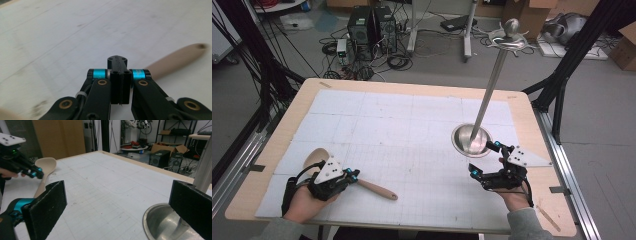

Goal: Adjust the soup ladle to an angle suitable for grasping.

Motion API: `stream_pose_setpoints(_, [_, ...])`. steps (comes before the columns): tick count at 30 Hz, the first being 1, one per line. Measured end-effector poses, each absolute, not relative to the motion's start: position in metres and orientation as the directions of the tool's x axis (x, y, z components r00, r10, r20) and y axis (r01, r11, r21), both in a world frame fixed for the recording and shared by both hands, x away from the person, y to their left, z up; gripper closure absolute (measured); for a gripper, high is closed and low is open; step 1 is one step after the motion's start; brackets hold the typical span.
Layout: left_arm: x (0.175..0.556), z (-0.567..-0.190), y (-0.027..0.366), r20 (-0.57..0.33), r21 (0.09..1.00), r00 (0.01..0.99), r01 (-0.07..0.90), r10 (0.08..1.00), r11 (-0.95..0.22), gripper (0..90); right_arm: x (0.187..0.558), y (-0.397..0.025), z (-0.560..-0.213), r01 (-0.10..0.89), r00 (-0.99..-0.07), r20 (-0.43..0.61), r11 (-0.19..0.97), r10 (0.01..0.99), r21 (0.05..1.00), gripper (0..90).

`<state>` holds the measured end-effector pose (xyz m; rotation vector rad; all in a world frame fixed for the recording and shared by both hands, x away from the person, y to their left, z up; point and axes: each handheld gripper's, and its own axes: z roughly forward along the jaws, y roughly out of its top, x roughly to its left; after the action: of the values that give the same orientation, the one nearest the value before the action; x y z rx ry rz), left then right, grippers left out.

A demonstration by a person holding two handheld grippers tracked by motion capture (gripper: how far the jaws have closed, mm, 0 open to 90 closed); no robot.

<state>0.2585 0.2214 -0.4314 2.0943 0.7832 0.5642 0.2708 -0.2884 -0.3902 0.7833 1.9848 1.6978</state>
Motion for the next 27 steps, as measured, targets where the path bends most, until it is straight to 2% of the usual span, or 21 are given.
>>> stream_pose_setpoints(4, [0.273,-0.434,0.234,0.099,0.821,0.662,0.368,0.743,-0.437,89.8,0.271,-0.289,-0.39,0.151,-0.757,0.051,0.099,0.651,0.984,0.1])
stream_pose_setpoints(12, [0.295,-0.441,0.246,0.079,0.774,0.611,0.461,0.788,-0.435,89.8,0.272,-0.288,-0.391,0.152,-0.761,0.05,0.102,0.647,0.983,0.1])
stream_pose_setpoints(16, [0.299,-0.445,0.246,0.088,0.741,0.594,0.497,0.8,-0.451,89.9,0.272,-0.288,-0.391,0.151,-0.761,0.05,0.102,0.647,0.983,0.1])
stream_pose_setpoints(27, [0.292,-0.444,0.258,0.098,0.721,0.553,0.534,0.828,-0.441,90.0,0.27,-0.29,-0.39,0.148,-0.76,0.052,0.094,0.648,0.985,0.1])
